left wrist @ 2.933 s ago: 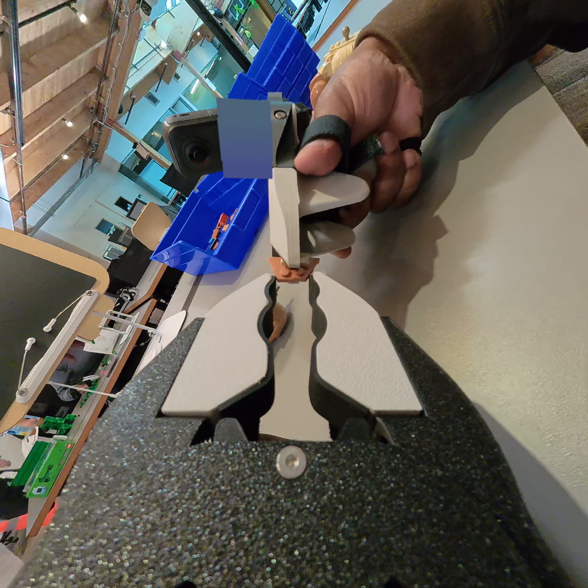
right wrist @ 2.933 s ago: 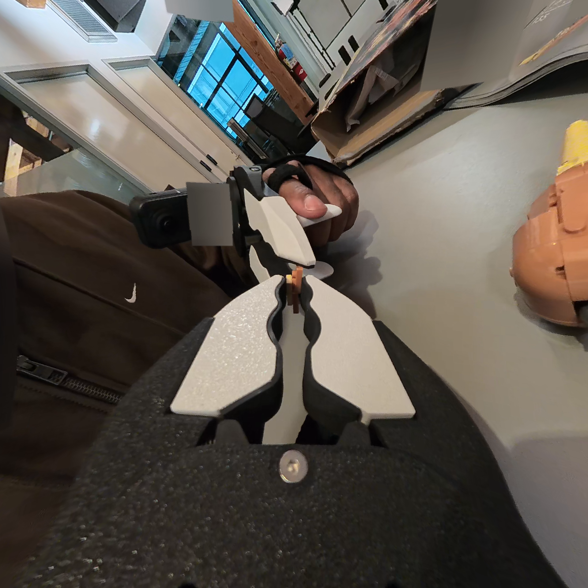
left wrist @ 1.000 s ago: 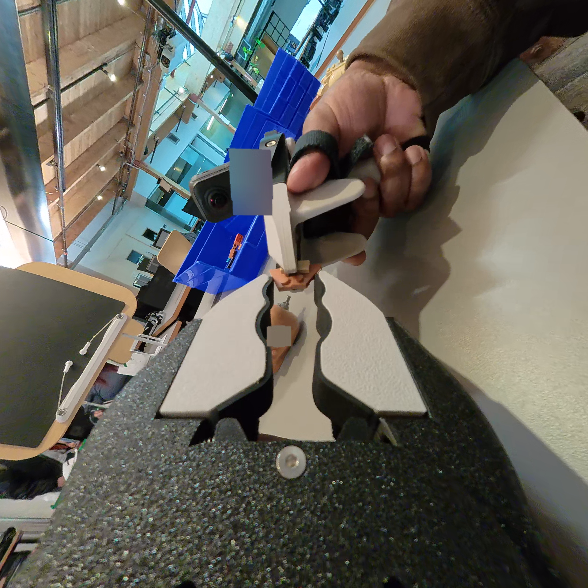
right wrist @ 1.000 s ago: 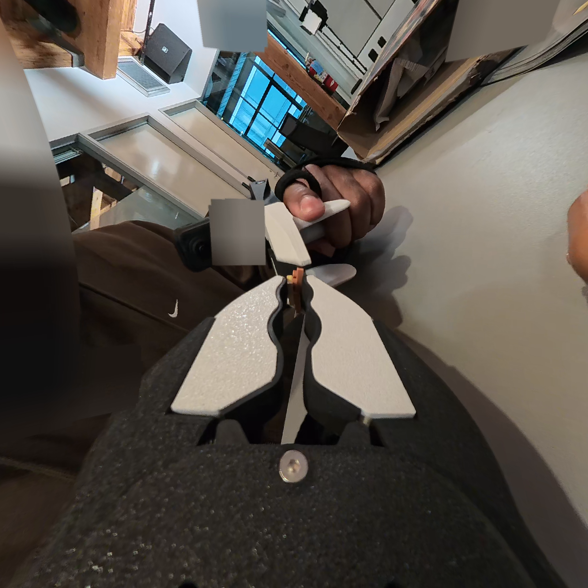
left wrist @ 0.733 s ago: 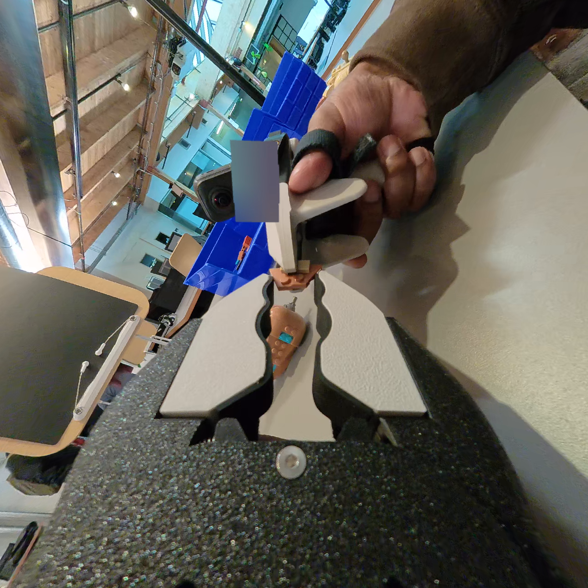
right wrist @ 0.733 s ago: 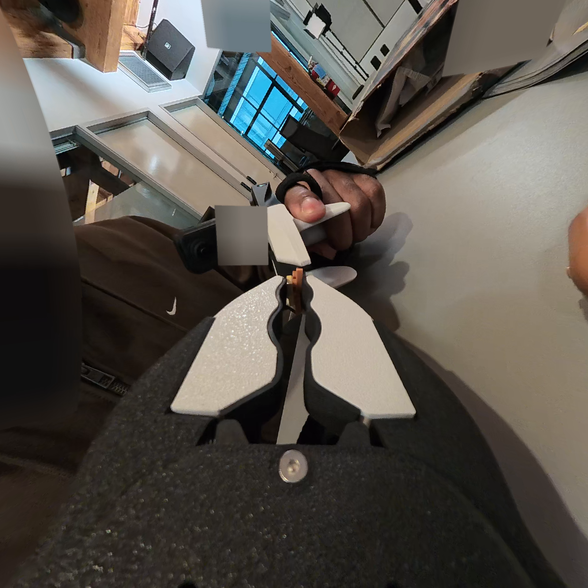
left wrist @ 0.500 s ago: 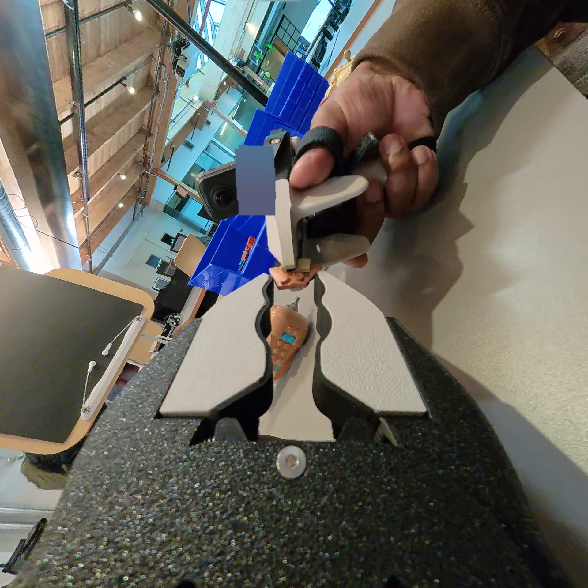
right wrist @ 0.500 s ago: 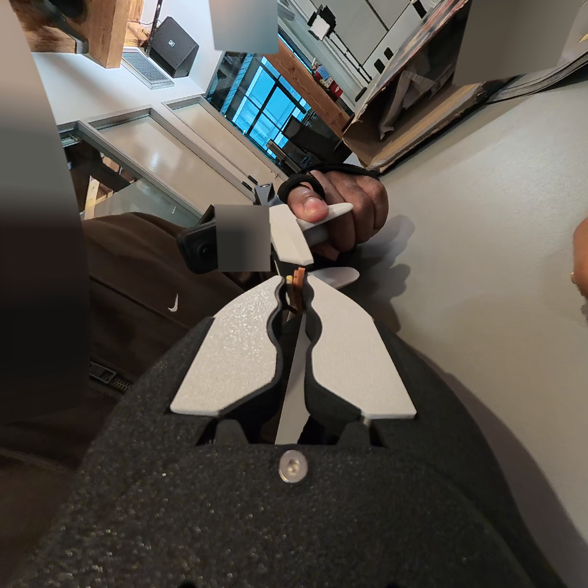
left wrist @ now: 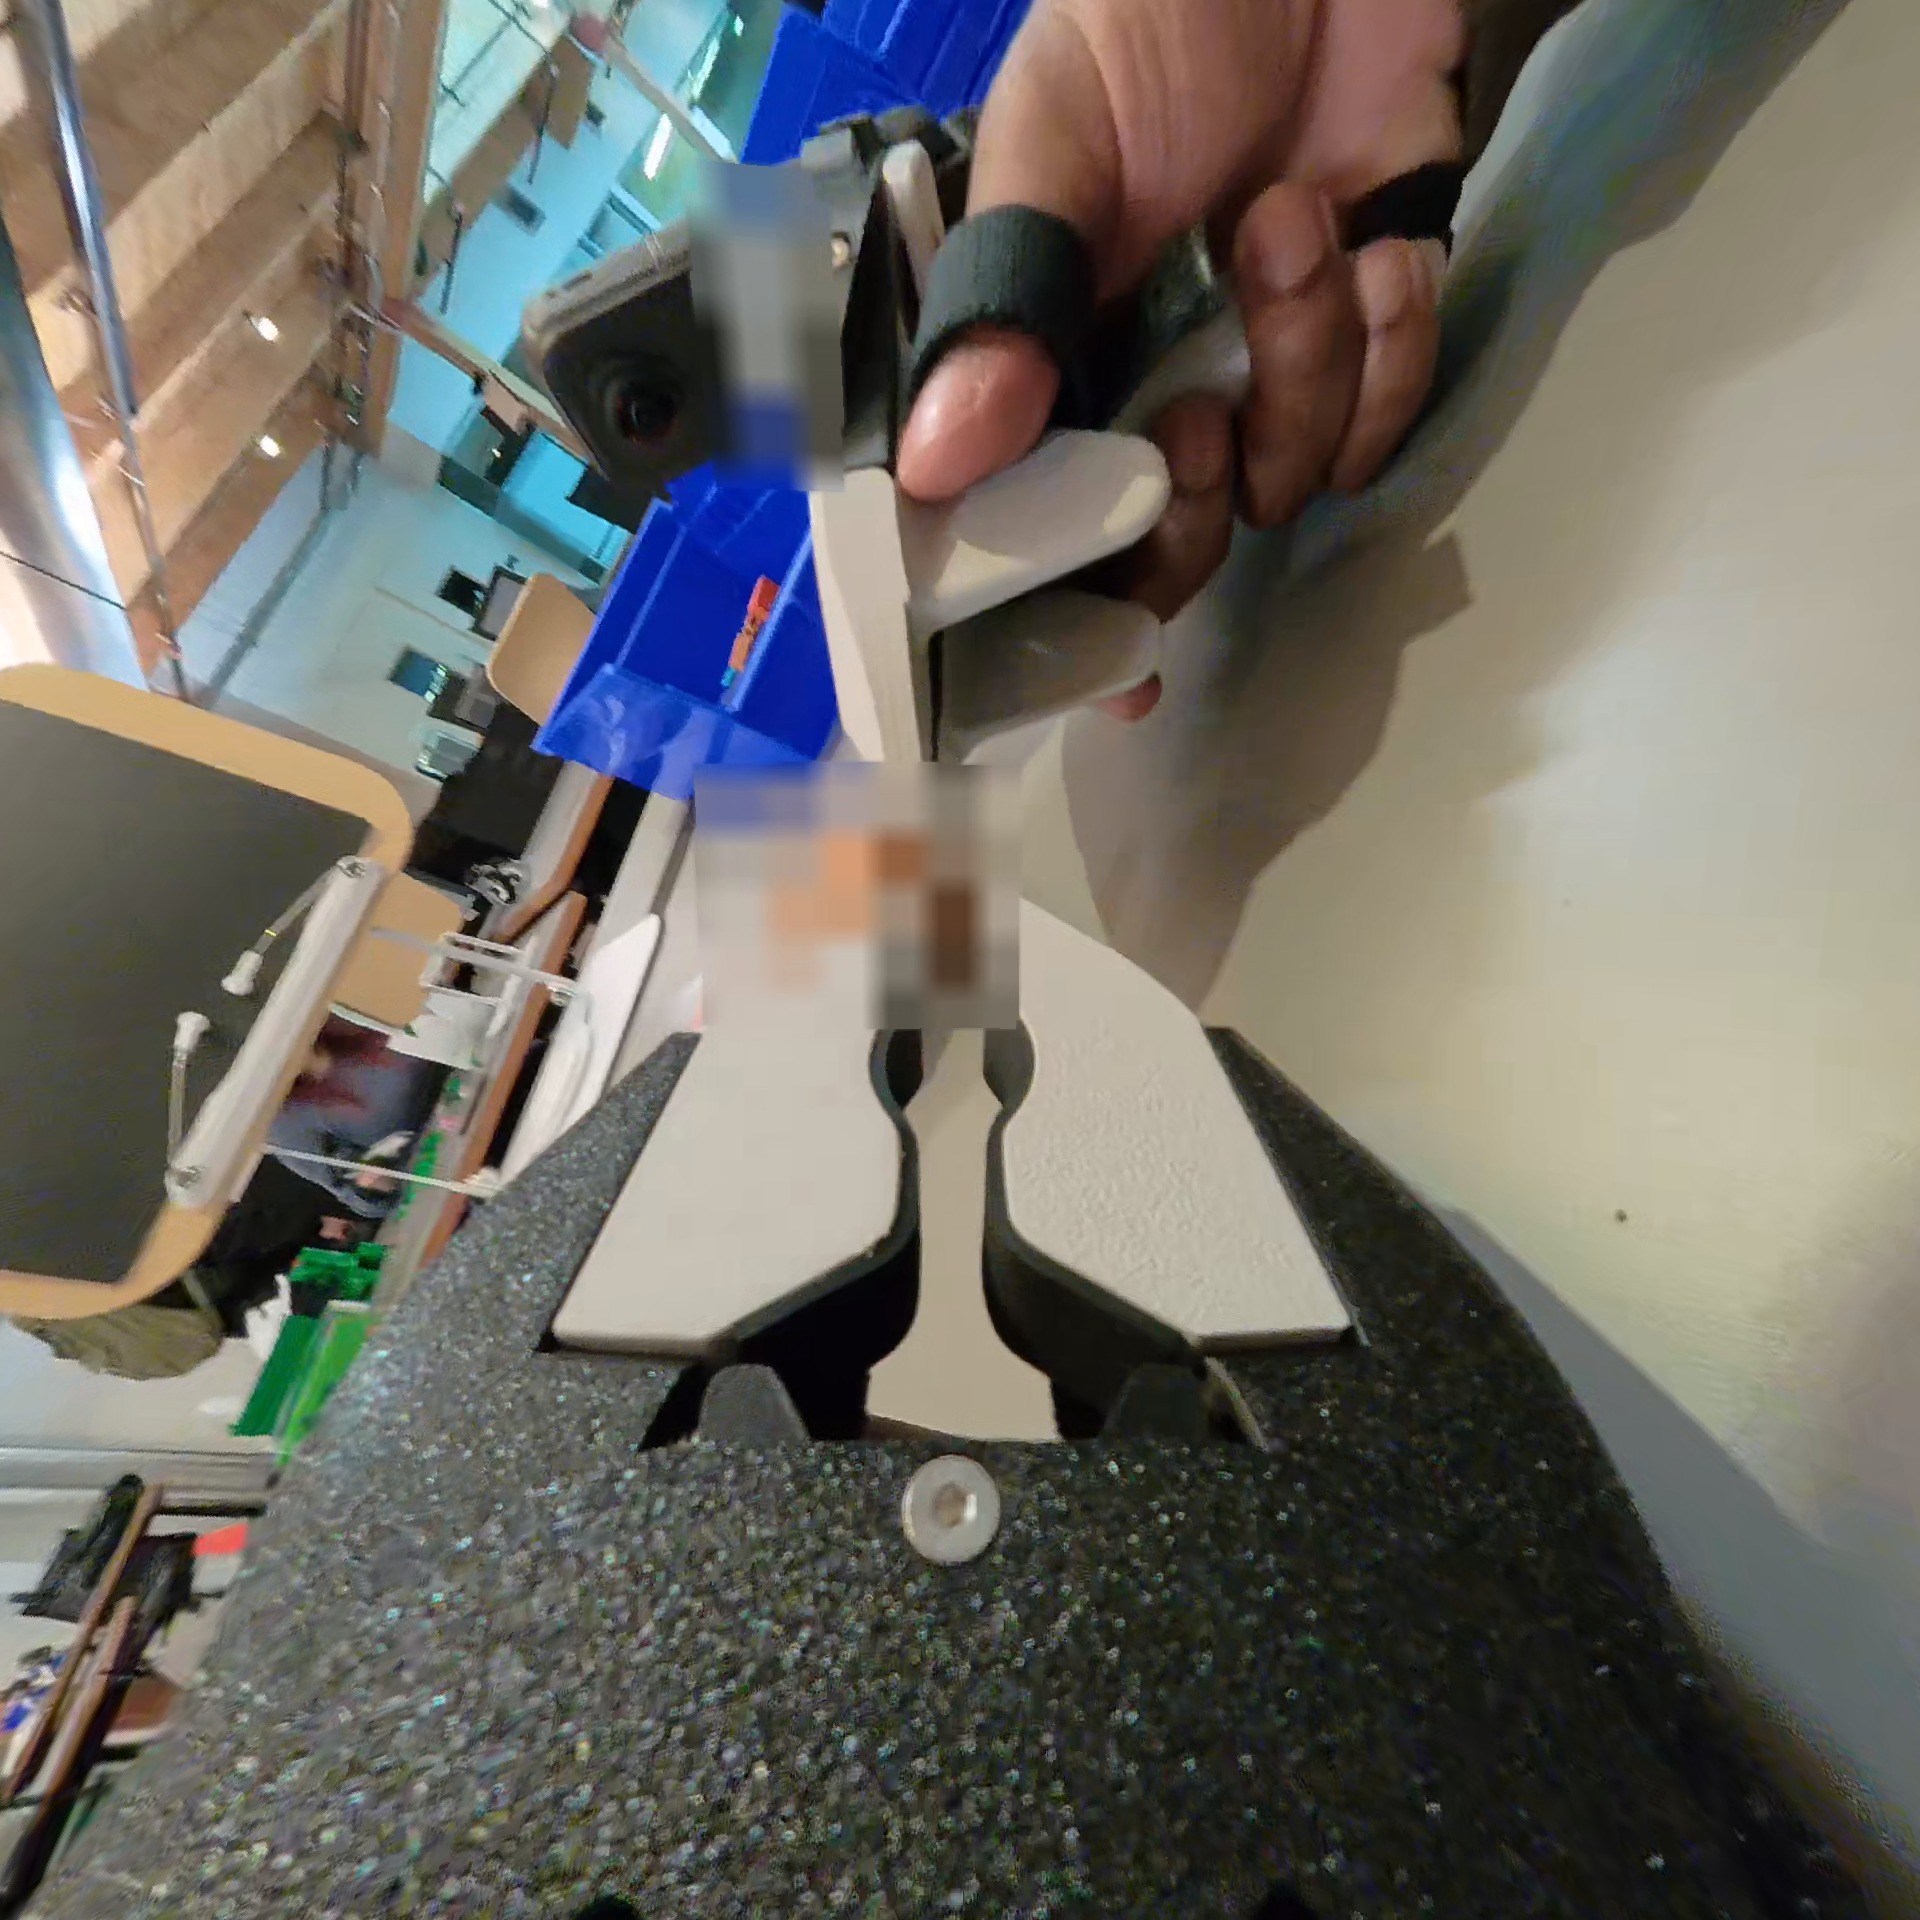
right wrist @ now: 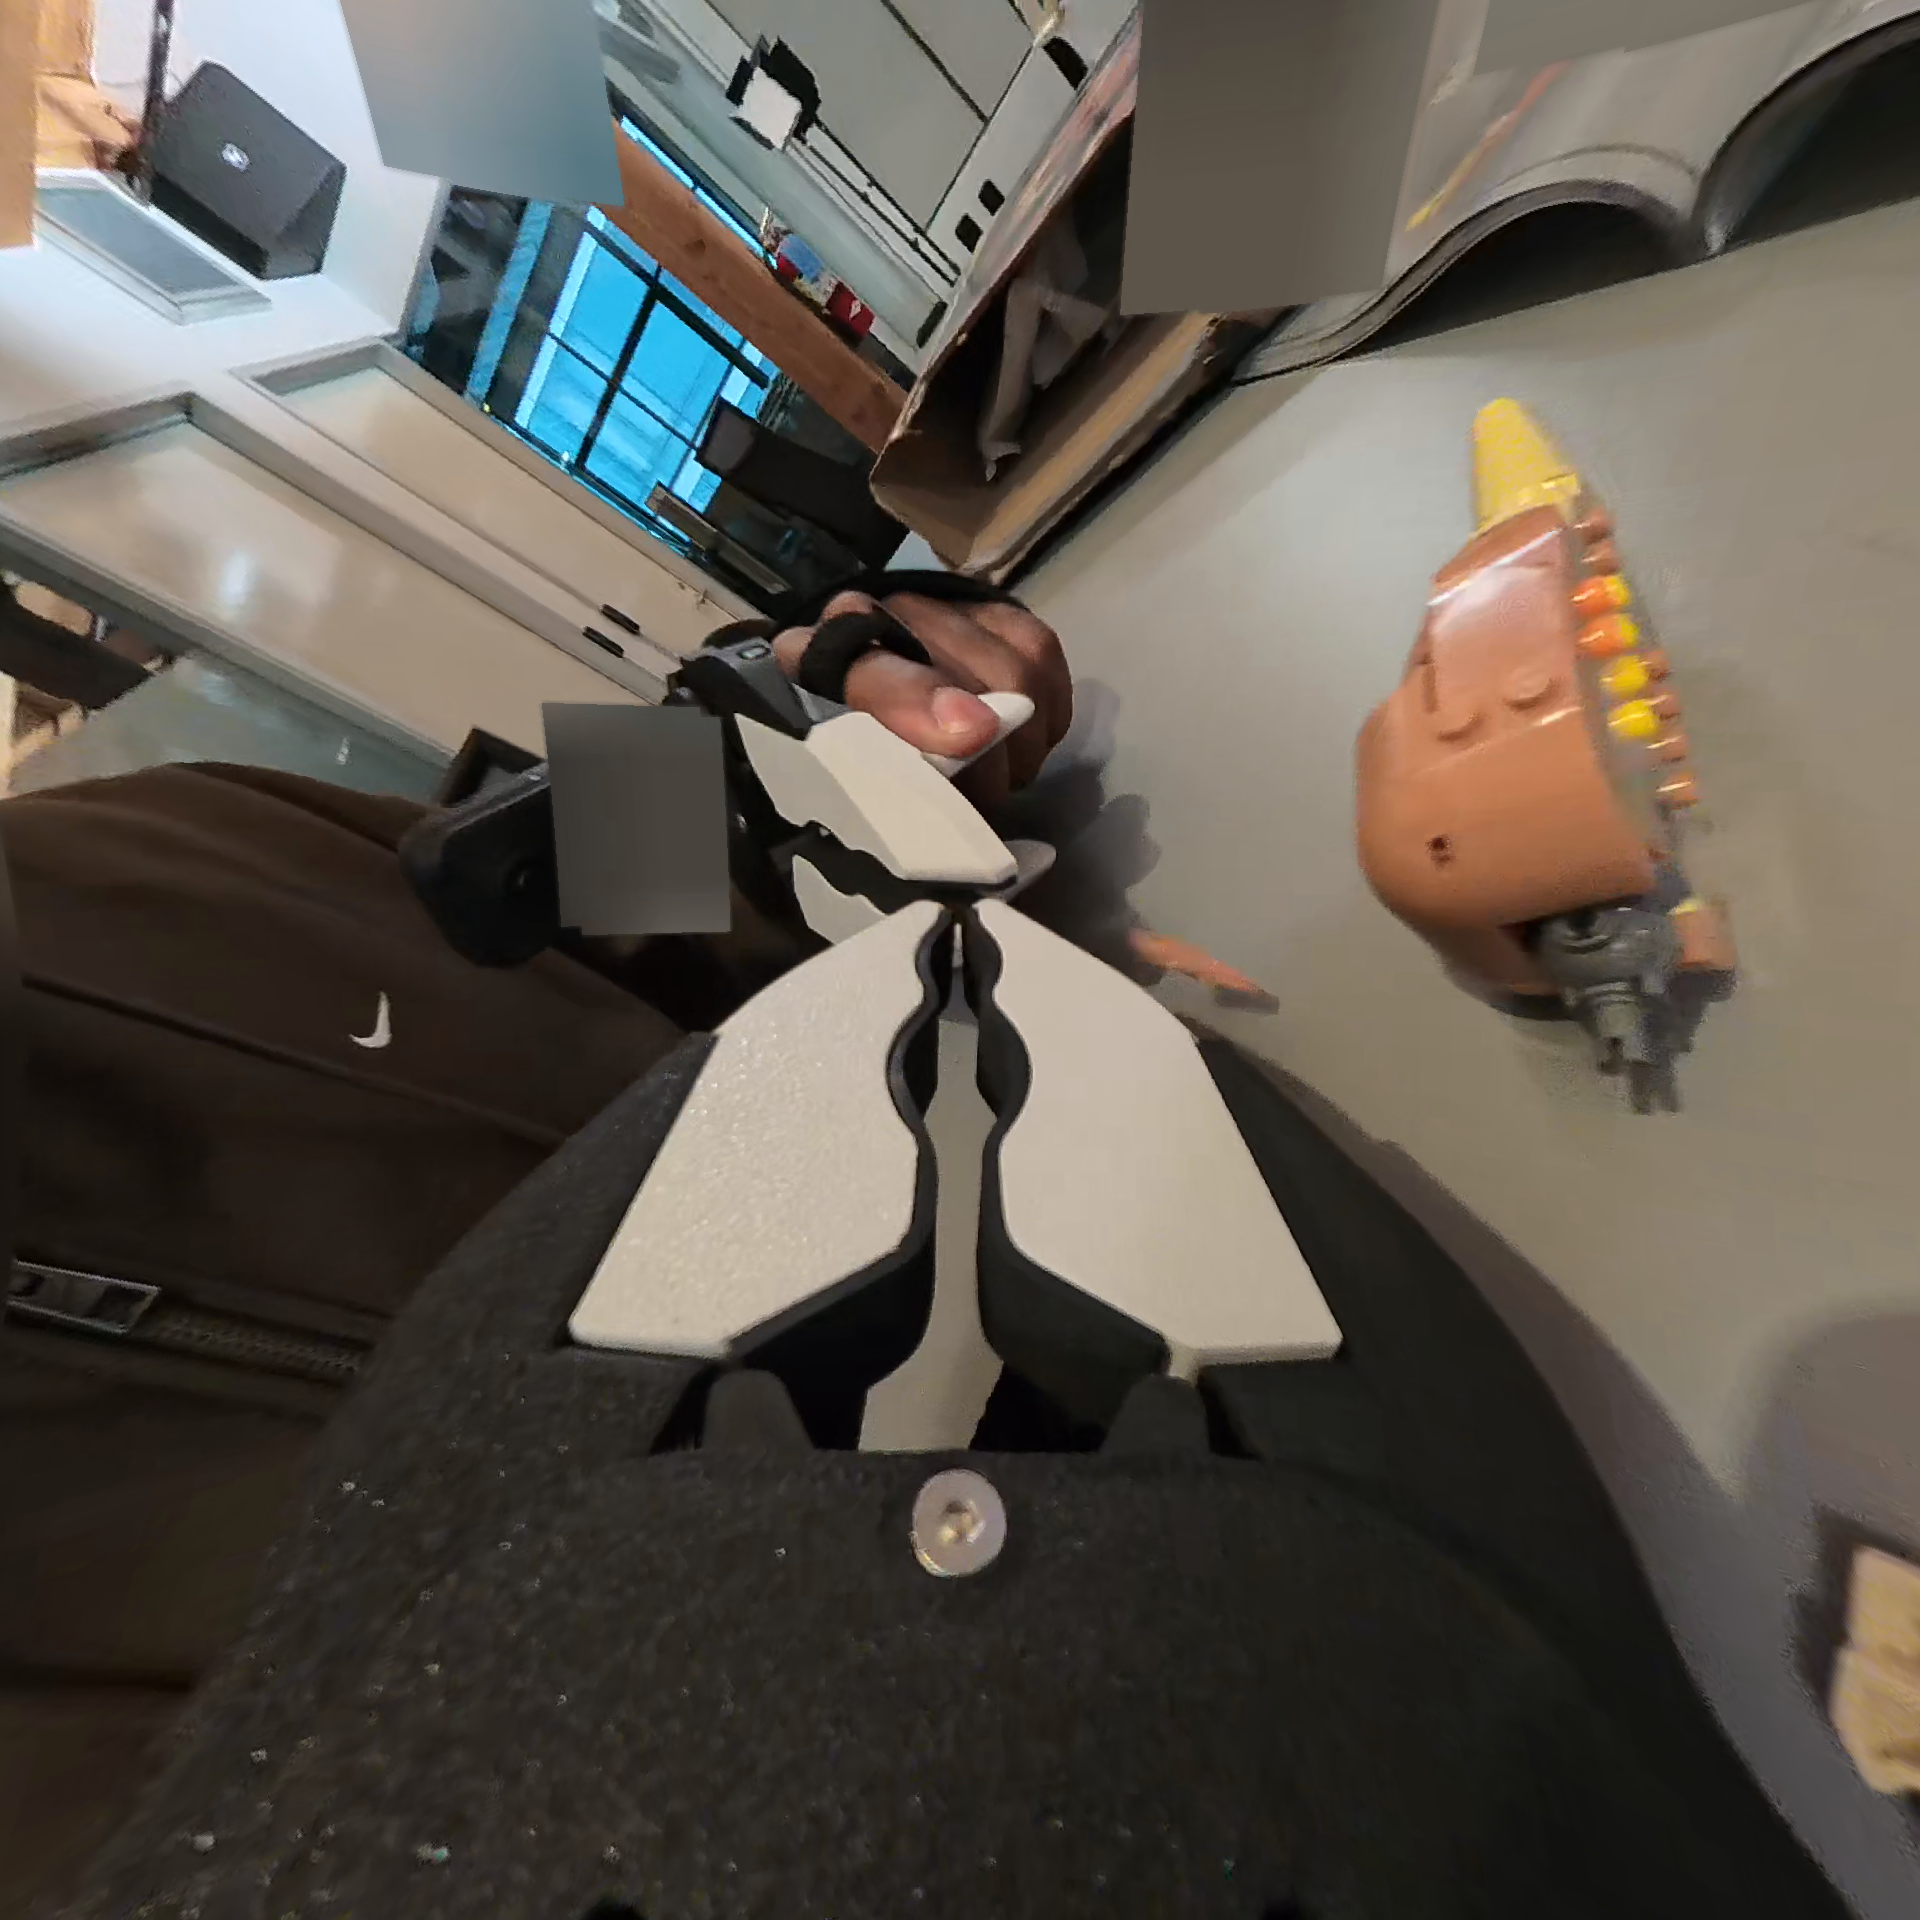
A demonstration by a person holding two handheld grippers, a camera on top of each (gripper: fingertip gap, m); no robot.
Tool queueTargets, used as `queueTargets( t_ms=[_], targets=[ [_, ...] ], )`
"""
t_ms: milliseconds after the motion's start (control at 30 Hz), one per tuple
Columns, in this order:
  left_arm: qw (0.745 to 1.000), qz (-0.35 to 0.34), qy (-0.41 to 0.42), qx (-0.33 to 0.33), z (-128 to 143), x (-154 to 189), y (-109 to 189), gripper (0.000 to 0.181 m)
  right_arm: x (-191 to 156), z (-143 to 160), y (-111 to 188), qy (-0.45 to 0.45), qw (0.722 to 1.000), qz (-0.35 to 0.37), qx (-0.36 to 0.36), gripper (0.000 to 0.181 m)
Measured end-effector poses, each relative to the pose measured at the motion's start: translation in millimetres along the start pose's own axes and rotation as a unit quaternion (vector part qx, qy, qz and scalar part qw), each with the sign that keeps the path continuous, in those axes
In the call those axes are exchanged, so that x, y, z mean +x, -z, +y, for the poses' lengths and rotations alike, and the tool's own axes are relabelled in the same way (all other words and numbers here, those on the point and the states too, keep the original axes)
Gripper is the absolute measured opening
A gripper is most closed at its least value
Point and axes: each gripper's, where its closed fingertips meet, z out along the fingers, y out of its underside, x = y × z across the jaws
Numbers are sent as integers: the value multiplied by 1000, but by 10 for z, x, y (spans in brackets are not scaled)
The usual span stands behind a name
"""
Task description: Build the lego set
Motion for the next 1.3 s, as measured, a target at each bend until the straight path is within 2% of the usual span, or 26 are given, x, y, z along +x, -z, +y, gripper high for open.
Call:
queueTargets(
  t_ms=[133, 267, 533, 600, 700, 833, 1000, 1167, 1300],
  targets=[
    [999, 28, 1, -25, 153, 92, -59, 9, 79, -35, 19, -5, 1000, 1, -12, 5],
    [999, 44, 8, -30, 186, 129, -75, 9, 81, -22, 32, -7, 1000, -2, -19, 6],
    [997, 63, 55, -5, 79, 109, 40, 17, 109, 15, 195, 18, 999, 29, -14, 6],
    [989, 114, 84, 28, -80, 212, 137, 18, 95, 37, 213, 26, 999, 30, -18, 6],
    [954, 246, 150, 86, -419, 498, 335, 21, 84, 54, 210, 30, 999, 27, -23, 7],
    [920, 337, 164, 119, -742, 782, 412, 28, 63, 85, 194, 45, 998, 31, -29, 7],
    [902, 414, 87, 88, -800, 1199, 331, 30, 51, 78, 209, 45, 998, 26, -23, 7],
    [877, 468, 50, 101, -907, 1356, 312, 30, 41, 94, 201, 38, 999, 14, -31, 8],
    [875, 473, 39, 90, -937, 1415, 255, 30, 36, 89, 212, 45, 998, 17, -27, 8]
  ],
)
